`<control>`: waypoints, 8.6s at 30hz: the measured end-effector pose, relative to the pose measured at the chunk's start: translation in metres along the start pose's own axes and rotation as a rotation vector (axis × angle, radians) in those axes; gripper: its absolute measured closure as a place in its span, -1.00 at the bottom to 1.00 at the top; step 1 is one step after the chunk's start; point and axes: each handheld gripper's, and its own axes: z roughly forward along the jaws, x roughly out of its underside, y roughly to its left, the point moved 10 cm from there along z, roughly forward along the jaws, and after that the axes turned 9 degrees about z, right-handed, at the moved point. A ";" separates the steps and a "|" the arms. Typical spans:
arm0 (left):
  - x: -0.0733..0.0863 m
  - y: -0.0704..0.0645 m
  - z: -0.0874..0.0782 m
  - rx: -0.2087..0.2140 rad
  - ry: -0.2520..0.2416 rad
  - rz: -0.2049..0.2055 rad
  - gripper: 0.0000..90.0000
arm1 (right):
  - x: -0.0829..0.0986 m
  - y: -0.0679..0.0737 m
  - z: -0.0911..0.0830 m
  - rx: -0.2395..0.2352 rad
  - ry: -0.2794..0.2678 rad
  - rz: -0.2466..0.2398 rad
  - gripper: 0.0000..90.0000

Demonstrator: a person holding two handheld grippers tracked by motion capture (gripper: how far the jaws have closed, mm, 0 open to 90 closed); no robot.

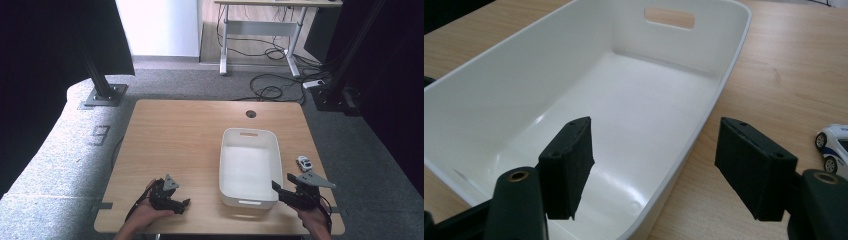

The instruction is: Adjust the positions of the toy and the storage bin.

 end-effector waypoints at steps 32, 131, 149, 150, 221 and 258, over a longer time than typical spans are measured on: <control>0.000 -0.001 0.000 0.002 0.000 0.001 -0.86 | 0.025 -0.003 0.027 0.058 0.108 0.007 0.04; 0.001 -0.003 -0.001 0.007 0.000 0.006 -0.88 | 0.013 0.043 0.073 0.024 0.084 0.011 -0.03; 0.001 -0.003 -0.001 0.008 -0.001 0.007 -0.88 | 0.009 0.054 0.084 0.013 0.081 0.023 -0.05; 0.001 -0.003 -0.001 0.008 -0.001 0.007 -0.88 | 0.009 0.054 0.084 0.013 0.081 0.023 -0.05; 0.001 -0.004 -0.001 0.011 0.002 0.013 -0.88 | 0.003 -0.038 0.051 0.022 0.076 -0.047 -0.35; 0.001 -0.004 -0.001 0.015 0.001 0.016 -0.89 | 0.001 -0.097 0.044 0.117 0.131 0.004 -0.43</control>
